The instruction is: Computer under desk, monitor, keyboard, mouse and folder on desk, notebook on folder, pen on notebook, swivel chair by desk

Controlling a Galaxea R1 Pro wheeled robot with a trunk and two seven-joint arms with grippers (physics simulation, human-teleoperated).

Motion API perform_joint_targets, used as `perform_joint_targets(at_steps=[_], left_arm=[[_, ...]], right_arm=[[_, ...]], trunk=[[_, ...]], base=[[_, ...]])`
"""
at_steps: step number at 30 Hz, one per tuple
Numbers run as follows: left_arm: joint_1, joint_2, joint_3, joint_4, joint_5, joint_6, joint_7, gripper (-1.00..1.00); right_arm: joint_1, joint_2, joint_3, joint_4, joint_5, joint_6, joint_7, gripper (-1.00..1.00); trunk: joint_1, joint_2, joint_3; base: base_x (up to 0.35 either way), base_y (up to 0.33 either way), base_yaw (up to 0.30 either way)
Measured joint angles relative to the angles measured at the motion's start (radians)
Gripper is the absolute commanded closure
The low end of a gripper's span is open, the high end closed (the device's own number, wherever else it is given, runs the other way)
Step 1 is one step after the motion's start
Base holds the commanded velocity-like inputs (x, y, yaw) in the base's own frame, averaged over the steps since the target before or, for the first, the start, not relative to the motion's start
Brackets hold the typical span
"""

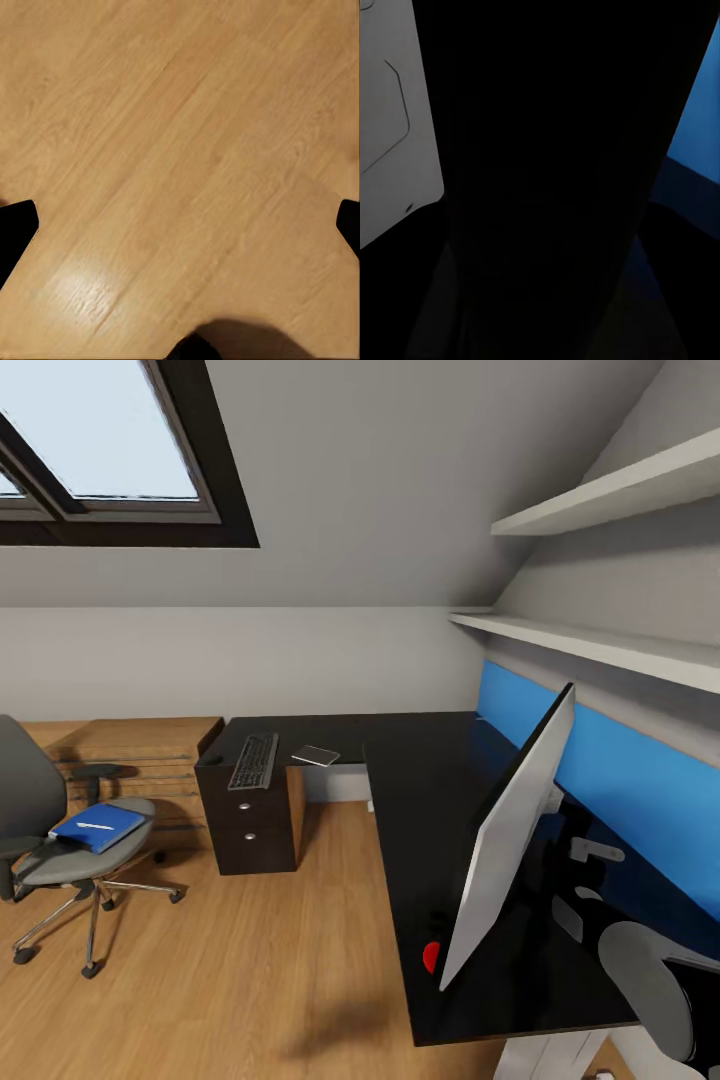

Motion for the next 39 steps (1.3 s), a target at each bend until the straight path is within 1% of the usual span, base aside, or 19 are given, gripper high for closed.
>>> perform_joint_targets(at_steps=[1,3,5,6,10,12,14,16,18,21,29,31,32,33,35,36,37,38,39], left_arm=[[0.000,0.001,0.013,0.001,0.000,-0.008,0.000,-1.00],[0.000,0.003,0.050,0.007,0.000,-0.051,0.000,-1.00],[0.000,0.004,0.068,0.017,0.001,-0.092,0.000,-1.00],[0.000,0.004,0.072,0.020,0.001,-0.100,-0.001,-1.00],[0.000,0.005,0.076,0.023,0.001,-0.112,-0.001,-1.00],[0.000,0.007,0.077,0.024,0.001,-0.113,-0.001,-1.00],[0.000,0.013,0.078,0.024,0.001,-0.115,-0.001,-1.00],[0.000,0.016,0.079,0.024,0.001,-0.115,0.000,-1.00],[0.000,0.019,0.079,0.024,0.001,-0.116,0.000,-1.00],[0.000,0.030,0.079,0.024,0.002,-0.115,0.000,-1.00],[0.000,0.046,0.081,0.027,0.003,-0.114,0.000,-1.00],[0.000,0.047,0.086,0.038,0.004,-0.115,0.000,-1.00],[0.000,0.048,0.100,0.053,0.004,-0.114,-0.003,-1.00],[0.000,0.048,0.103,0.056,0.004,-0.114,-0.004,-1.00],[0.000,0.047,0.107,0.070,0.004,-0.114,-0.006,-1.00],[0.000,0.034,0.102,0.159,-0.004,-0.141,-0.032,-1.00],[0.001,0.029,0.106,0.325,0.001,-0.171,-0.062,-1.00],[0.000,0.025,0.105,0.373,0.003,-0.210,-0.116,-1.00],[0.000,0.022,0.103,0.396,0.005,-0.251,-0.175,-1.00]], right_arm=[[0.000,0.000,0.001,0.000,0.000,0.000,0.000,1.00],[0.000,0.000,0.001,0.000,-0.001,0.000,-0.001,1.00],[0.000,0.000,0.001,0.000,-0.002,0.000,-0.001,1.00],[0.000,0.000,0.001,0.000,-0.002,0.000,-0.001,1.00],[0.000,0.000,-0.005,-0.001,0.005,0.001,0.001,1.00],[0.000,0.000,0.000,0.001,-0.001,0.000,0.000,1.00],[0.000,0.000,0.007,0.003,-0.009,-0.002,-0.001,1.00],[0.000,0.000,0.000,0.002,-0.007,-0.002,-0.001,1.00],[0.000,0.000,0.002,0.002,-0.007,-0.002,-0.001,1.00],[0.000,0.000,0.001,0.000,0.004,0.001,0.001,1.00],[0.000,0.000,-0.002,0.000,0.003,0.001,0.000,1.00],[0.000,0.000,-0.001,0.000,0.002,0.000,0.000,1.00],[0.000,0.000,0.000,0.000,-0.001,0.000,-0.001,1.00],[0.000,0.000,-0.005,0.000,0.003,0.000,0.001,1.00],[0.000,0.001,-0.001,0.000,0.001,0.000,0.000,1.00],[0.000,0.002,0.013,0.002,-0.012,-0.004,-0.003,1.00],[0.000,0.003,0.016,0.002,-0.013,-0.005,-0.003,1.00],[0.000,0.003,0.017,0.002,-0.014,-0.005,-0.003,1.00],[0.000,0.003,0.016,0.002,-0.014,-0.005,-0.003,1.00]], trunk=[[0.000,0.000,0.000],[0.000,0.000,0.000],[0.000,0.000,0.000],[0.000,0.000,0.000],[0.000,0.000,0.000],[0.000,0.000,0.000],[0.000,0.000,0.000],[0.000,0.000,0.000],[0.000,0.000,0.000],[0.000,0.000,0.000],[0.000,0.000,0.000],[0.000,0.000,0.000],[0.000,0.000,0.000],[0.000,0.000,0.000],[0.000,0.000,0.000],[0.000,0.000,0.000],[0.000,0.000,0.000],[0.000,0.000,0.000],[0.000,0.000,0.000]], base=[[0.000,-0.004,0.000],[0.000,-0.002,0.000],[0.000,0.000,0.000],[0.000,0.000,0.000],[0.009,-0.052,0.000],[0.106,-0.147,0.000],[0.134,-0.141,0.000],[0.075,-0.079,0.000],[0.031,-0.050,0.000],[0.014,-0.149,0.000],[0.003,-0.214,0.000],[0.000,-0.085,0.000],[0.000,-0.035,0.000],[0.000,-0.022,0.000],[0.000,-0.007,0.000],[0.000,0.000,0.000],[0.000,0.000,0.000],[0.000,0.000,0.000],[0.000,0.000,0.000]])
